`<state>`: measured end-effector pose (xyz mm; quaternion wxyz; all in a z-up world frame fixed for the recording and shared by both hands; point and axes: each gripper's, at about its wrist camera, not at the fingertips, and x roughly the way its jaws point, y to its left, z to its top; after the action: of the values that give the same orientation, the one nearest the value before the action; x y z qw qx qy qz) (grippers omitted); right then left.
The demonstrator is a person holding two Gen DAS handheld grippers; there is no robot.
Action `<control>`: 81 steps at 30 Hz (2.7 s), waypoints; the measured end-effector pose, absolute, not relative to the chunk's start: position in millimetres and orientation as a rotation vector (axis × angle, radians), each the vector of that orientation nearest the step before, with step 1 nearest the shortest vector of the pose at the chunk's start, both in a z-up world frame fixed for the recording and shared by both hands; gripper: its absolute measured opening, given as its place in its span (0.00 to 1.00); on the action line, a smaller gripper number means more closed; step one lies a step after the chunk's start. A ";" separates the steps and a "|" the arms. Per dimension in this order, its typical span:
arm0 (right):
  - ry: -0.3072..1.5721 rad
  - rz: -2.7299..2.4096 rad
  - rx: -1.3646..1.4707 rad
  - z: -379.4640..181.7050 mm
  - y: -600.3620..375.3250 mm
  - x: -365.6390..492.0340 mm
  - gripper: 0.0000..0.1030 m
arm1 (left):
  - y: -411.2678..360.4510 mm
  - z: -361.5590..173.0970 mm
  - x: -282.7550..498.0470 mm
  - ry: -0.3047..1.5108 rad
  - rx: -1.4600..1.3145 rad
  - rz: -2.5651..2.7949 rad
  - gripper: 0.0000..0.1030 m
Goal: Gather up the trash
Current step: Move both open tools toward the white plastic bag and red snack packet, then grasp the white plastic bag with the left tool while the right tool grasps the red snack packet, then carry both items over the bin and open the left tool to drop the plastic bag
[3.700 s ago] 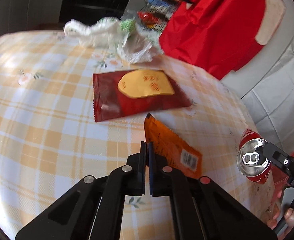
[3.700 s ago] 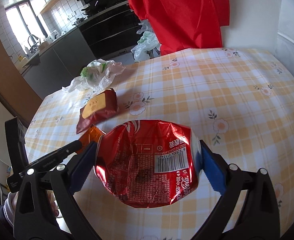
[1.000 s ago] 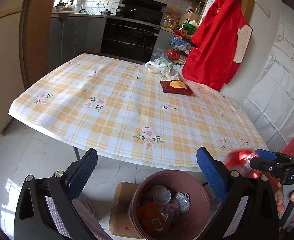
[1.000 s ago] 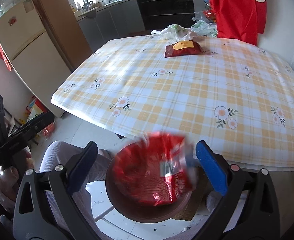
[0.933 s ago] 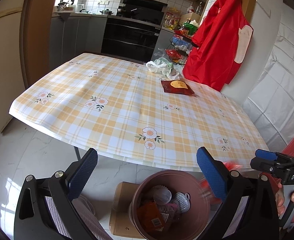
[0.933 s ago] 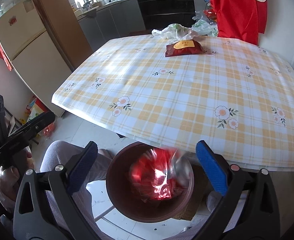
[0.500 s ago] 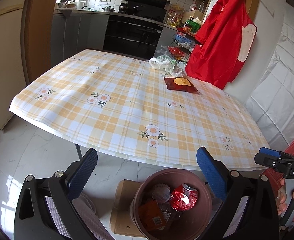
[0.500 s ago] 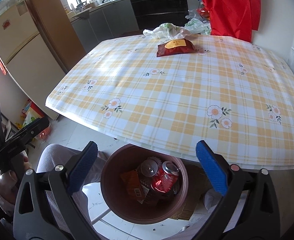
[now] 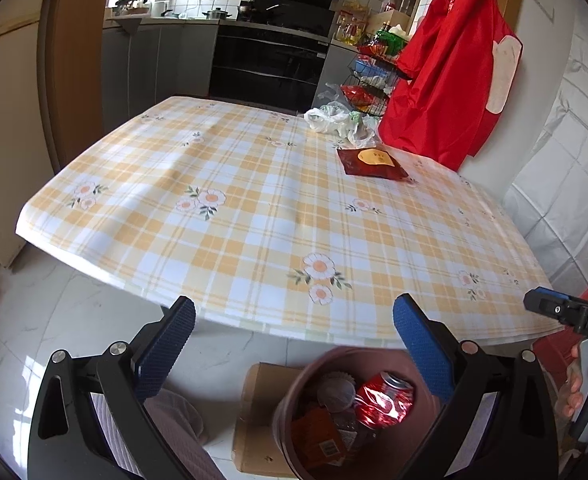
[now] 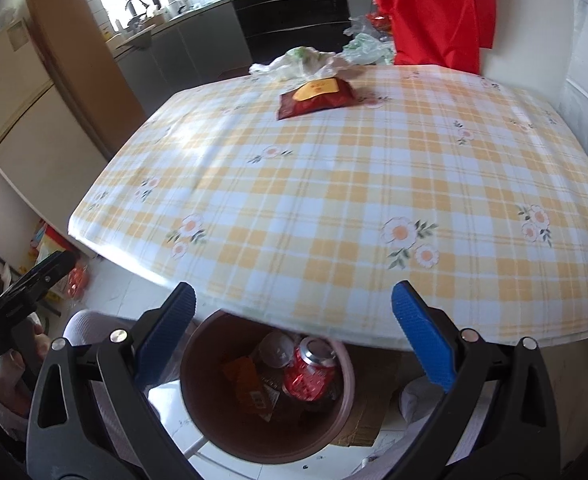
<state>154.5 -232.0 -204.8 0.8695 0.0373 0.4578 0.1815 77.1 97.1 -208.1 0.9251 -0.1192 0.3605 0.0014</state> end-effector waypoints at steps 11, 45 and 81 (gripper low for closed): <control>0.935 0.310 0.052 -213.2 -249.4 252.8 0.94 | 112.2 -185.7 203.7 0.726 -0.215 -0.057 0.94; 0.919 0.417 0.116 -269.0 -230.5 509.9 0.88 | 59.3 -242.8 548.5 0.774 0.008 -0.281 0.17; 0.611 0.517 0.142 -66.3 -214.8 321.8 0.10 | 129.0 -117.6 176.8 0.584 -0.128 -0.346 0.17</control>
<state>321.8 -214.8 -66.3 0.9186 0.0691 0.2970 0.2513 176.8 129.0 -117.5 0.9409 -0.0628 0.2862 -0.1698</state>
